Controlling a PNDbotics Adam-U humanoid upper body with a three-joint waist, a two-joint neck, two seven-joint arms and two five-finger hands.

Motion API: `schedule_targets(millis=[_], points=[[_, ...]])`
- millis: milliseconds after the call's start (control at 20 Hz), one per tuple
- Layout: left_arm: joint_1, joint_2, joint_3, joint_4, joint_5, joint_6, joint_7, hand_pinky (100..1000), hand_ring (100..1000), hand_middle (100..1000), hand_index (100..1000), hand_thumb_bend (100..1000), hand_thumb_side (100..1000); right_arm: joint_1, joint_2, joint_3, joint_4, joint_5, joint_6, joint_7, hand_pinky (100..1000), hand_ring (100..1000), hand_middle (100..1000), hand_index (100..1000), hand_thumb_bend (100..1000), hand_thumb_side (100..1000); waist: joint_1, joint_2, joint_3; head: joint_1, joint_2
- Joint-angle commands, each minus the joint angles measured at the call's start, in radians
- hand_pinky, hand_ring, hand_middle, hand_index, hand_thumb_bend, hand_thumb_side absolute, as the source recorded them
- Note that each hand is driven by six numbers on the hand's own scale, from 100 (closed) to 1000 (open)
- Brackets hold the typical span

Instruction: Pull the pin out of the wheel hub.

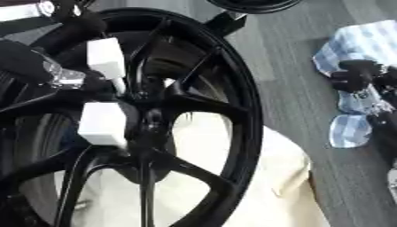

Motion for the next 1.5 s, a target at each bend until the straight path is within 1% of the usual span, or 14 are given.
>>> schedule_targets(millis=[50,250,450,500,550,650,850,1200,1250,1500], points=[[-0.005,0.012,0.0,0.008,-0.012,-0.001,-0.024,977,913,825,883,511,484,-0.006,-0.008,-0.003,-0.012,0.011,0.004,-0.001,761,731,702,572,327,430,-0.005,-0.013,-0.002,0.004,-0.018],[-0.004,0.01,-0.003,0.015,-0.017,-0.016,-0.033,971,904,814,875,513,478,-0.009,-0.003,-0.002,-0.012,0.015,0.006,0.0,761,731,702,572,327,431,-0.005,-0.006,-0.003,0.005,-0.019],[-0.004,0.008,-0.003,0.016,-0.013,-0.026,-0.029,963,891,796,865,461,500,-0.01,0.0,-0.002,-0.012,0.018,0.007,0.001,762,731,703,572,321,430,-0.005,-0.001,-0.007,0.007,-0.023],[-0.004,0.008,-0.003,0.016,-0.011,-0.028,-0.026,960,887,789,864,432,505,-0.011,0.001,-0.002,-0.012,0.018,0.007,0.001,762,731,702,572,326,433,-0.005,0.0,-0.008,0.008,-0.024],[-0.004,0.007,-0.002,0.017,-0.008,-0.031,-0.022,960,886,784,863,421,506,-0.011,0.001,-0.001,-0.012,0.019,0.008,0.001,762,730,702,572,326,433,-0.004,0.001,-0.009,0.008,-0.025],[-0.003,0.007,-0.001,0.017,0.007,-0.037,-0.015,962,887,789,870,408,519,-0.011,0.003,-0.001,-0.012,0.02,0.009,0.002,762,730,702,572,325,434,-0.003,0.003,-0.01,0.007,-0.025],[-0.008,0.008,0.004,0.007,0.033,-0.044,-0.005,961,885,796,874,403,517,-0.011,0.006,-0.001,-0.012,0.021,0.012,0.002,763,730,702,572,323,429,-0.002,0.004,-0.008,0.006,-0.024],[-0.009,0.012,0.002,-0.001,0.041,-0.034,0.033,939,859,743,841,360,472,-0.011,0.01,-0.002,-0.012,0.023,0.014,0.003,763,730,701,571,326,435,-0.002,0.007,-0.008,0.006,-0.027],[-0.008,0.012,0.001,0.0,0.039,-0.033,0.036,931,843,719,832,344,458,-0.011,0.011,-0.002,-0.012,0.023,0.014,0.003,763,730,701,571,326,435,-0.002,0.008,-0.008,0.006,-0.028],[-0.011,0.009,-0.005,0.003,0.042,-0.029,0.046,911,804,661,793,296,421,-0.013,0.014,-0.003,-0.012,0.019,0.014,0.005,764,730,702,572,326,435,-0.004,0.011,-0.008,0.006,-0.027]])
